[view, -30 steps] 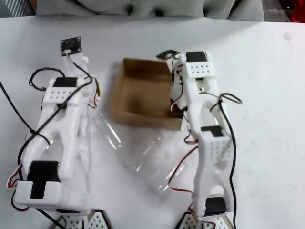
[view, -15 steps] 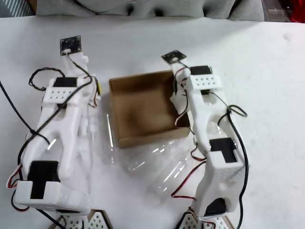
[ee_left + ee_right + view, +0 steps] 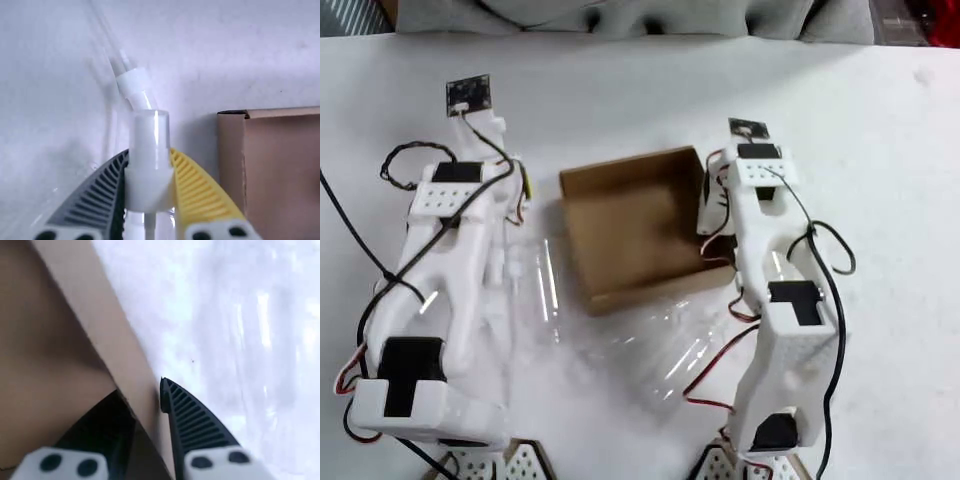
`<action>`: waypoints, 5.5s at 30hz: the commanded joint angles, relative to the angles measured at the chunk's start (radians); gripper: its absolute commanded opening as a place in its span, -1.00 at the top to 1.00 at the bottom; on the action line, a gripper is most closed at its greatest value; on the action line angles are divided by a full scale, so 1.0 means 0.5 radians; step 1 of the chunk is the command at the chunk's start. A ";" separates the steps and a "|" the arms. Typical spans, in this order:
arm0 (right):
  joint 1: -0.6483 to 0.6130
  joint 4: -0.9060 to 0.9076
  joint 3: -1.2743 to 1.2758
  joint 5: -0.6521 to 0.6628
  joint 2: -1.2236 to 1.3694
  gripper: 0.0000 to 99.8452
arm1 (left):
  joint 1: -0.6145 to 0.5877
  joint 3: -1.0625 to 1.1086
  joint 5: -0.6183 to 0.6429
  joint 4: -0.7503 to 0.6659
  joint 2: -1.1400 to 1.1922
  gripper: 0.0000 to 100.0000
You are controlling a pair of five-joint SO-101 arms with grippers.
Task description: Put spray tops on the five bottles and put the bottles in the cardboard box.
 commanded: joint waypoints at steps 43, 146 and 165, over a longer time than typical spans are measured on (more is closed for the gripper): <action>-1.339 -0.029 1.000 0.608 -1.422 0.97 | -0.081 -0.009 -0.009 -0.147 -0.115 0.96; 0.262 -0.265 -0.031 0.647 -0.305 0.54 | -0.232 0.138 -0.009 -0.568 -0.097 0.96; 0.269 -0.091 -0.316 0.844 0.023 0.54 | -0.232 0.135 -0.009 -0.568 -0.097 0.96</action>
